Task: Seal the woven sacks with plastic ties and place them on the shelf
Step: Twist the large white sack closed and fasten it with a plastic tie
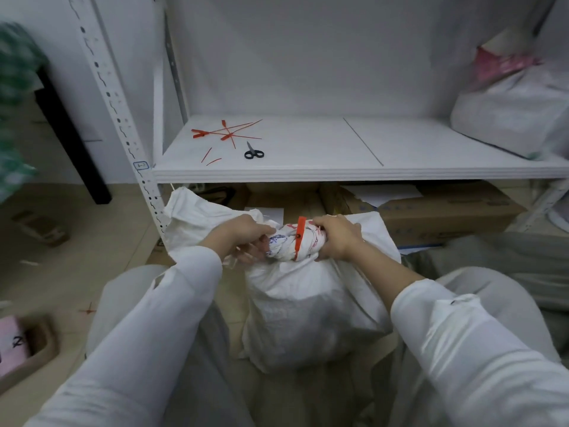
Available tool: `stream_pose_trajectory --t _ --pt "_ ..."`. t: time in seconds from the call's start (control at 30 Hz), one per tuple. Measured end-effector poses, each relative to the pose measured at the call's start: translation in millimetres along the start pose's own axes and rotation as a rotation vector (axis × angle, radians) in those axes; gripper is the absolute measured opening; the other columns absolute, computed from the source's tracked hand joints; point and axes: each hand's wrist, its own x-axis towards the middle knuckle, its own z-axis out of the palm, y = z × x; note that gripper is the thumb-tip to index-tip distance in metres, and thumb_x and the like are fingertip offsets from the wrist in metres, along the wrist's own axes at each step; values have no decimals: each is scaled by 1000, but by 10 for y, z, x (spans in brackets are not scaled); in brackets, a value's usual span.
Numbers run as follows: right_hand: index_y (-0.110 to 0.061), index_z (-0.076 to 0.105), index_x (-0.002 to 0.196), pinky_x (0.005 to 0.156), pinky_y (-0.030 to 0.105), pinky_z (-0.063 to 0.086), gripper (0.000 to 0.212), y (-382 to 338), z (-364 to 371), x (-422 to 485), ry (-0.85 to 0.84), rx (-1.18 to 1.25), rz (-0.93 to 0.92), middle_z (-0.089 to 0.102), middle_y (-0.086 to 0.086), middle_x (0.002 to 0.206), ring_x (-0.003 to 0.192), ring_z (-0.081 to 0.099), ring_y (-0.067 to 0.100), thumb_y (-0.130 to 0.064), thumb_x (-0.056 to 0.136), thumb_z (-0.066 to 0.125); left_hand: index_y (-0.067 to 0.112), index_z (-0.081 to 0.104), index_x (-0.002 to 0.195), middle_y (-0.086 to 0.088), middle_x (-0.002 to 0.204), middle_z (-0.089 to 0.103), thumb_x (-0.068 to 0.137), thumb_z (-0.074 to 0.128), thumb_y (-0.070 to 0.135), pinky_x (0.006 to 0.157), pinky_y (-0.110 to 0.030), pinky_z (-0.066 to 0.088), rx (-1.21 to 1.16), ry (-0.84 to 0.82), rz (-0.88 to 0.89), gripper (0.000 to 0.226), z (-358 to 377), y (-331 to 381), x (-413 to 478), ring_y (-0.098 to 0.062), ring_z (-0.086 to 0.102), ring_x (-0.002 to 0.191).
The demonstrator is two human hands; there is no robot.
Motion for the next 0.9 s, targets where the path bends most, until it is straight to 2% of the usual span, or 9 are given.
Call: stream_pose_trajectory --t 0.1,0.13,0.2,0.27,0.37,0.5,0.63,0.73,0.9 --pt "-34 58 103 90 50 37 48 -65 -161 -76 58 0 -60 60 -11 104 111 47 25 -32 61 81 11 67 84 -6 81 75 84 66 49 68 -33 55 350 -200 -112 38 36 111 -164 -20 68 66" --pt "-32 57 97 86 47 39 43 -87 -256 -90 87 10 -83 59 -14 98 108 48 25 -33 60 80 9 68 89 -8 88 75 82 68 53 68 -35 57 421 -244 -139 45 66 146 -220 -21 70 71" --pt "-31 52 85 81 43 43 39 -133 -500 -103 151 44 -122 57 -14 88 101 52 24 -35 58 79 5 61 108 -9 98 69 79 70 56 51 -31 56 519 -260 -129 59 136 219 -326 -24 67 73" --pt "-32 50 79 78 41 47 38 -203 -802 -129 233 77 -166 55 -14 81 92 54 21 -37 54 78 3 49 125 -11 110 62 71 74 61 44 -30 54 605 -211 -75 83 190 301 -399 -27 67 78" --pt "-37 47 71 72 43 52 34 -304 -1271 -197 355 93 -236 53 -14 73 80 52 16 -40 50 74 0 36 140 -14 125 53 60 75 71 67 -32 57 662 -36 52 114 200 520 -520 -27 63 84" --pt "-34 48 67 68 39 52 30 -311 -1892 -359 492 103 -253 55 -12 68 76 56 18 -42 44 66 -2 16 148 -11 150 30 66 76 64 75 -33 54 605 151 240 121 142 994 -828 -28 57 94" --pt "-29 54 75 69 33 47 33 -272 -2489 -552 600 47 -264 58 -9 75 82 60 22 -40 47 64 -1 6 151 -10 157 22 64 79 62 93 -27 43 552 289 446 129 150 1399 -999 -27 45 129" --pt "-25 59 80 75 32 40 33 -226 -2856 -658 699 -41 -304 62 -3 81 86 61 28 -40 51 65 -1 10 150 -10 158 20 65 74 67 104 -32 39 527 350 541 127 220 1653 -1099 -26 39 135" --pt "-26 47 74 79 37 40 29 -103 -3343 -720 767 -154 -356 49 -8 74 70 47 24 -35 57 69 2 31 141 -10 142 45 53 72 79 94 -40 48 410 472 600 124 386 2059 -1017 -29 50 124"
